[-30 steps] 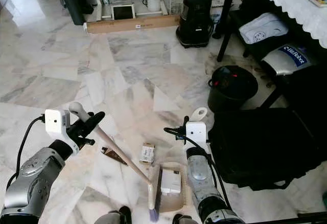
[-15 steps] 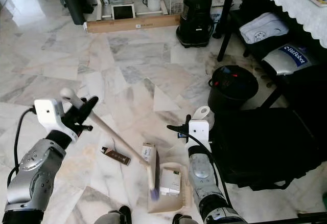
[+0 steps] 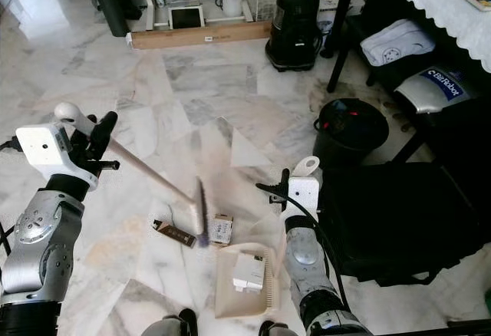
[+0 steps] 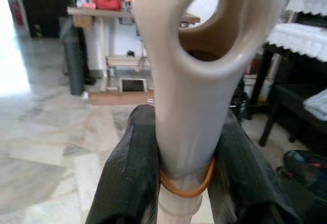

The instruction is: Sweep floor

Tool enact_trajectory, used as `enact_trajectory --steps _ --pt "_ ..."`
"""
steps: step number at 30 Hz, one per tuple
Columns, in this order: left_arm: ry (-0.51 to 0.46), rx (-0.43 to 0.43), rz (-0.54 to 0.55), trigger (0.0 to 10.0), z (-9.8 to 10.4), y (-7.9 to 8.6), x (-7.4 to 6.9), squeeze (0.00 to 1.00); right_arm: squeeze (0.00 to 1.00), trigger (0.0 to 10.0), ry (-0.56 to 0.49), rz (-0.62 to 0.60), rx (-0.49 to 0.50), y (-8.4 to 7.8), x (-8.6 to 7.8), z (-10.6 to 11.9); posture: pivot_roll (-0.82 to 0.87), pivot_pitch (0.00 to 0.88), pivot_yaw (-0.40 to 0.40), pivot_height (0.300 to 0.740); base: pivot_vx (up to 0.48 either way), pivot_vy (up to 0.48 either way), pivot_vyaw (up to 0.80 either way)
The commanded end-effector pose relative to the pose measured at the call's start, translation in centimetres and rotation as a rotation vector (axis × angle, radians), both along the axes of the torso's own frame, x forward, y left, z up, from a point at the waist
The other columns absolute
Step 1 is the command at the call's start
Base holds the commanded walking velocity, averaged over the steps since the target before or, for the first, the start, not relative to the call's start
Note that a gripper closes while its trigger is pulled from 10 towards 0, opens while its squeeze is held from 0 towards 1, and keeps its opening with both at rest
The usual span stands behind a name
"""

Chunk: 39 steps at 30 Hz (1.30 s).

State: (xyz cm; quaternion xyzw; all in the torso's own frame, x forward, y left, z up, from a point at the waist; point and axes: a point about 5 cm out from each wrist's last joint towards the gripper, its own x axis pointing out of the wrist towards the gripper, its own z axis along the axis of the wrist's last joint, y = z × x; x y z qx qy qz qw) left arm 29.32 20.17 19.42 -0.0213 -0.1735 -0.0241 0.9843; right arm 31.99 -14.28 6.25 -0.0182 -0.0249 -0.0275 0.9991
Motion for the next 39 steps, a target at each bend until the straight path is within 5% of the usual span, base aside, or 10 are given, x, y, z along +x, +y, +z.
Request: enact_trajectory --steps 1,22,39 --pt "-0.050 0.061 0.004 10.0 0.6 -0.2 -0.4 0.00 0.00 10.0 -0.073 -0.015 0.024 -0.4 0.3 1.4 0.15 0.157 0.000 0.740 0.000 0.000 0.00" --pt "0.019 0.190 -0.013 10.0 -2.6 -1.8 -1.2 0.00 0.00 10.0 -0.244 -0.011 0.082 -0.4 0.6 5.9 0.13 0.155 -0.012 0.740 0.000 0.000 0.00" --pt "0.051 0.191 0.000 10.0 -3.9 -2.0 -1.3 0.00 0.00 10.0 -0.222 0.004 0.099 -0.1 0.3 6.5 0.14 0.151 -0.016 0.740 0.000 0.000 0.76"
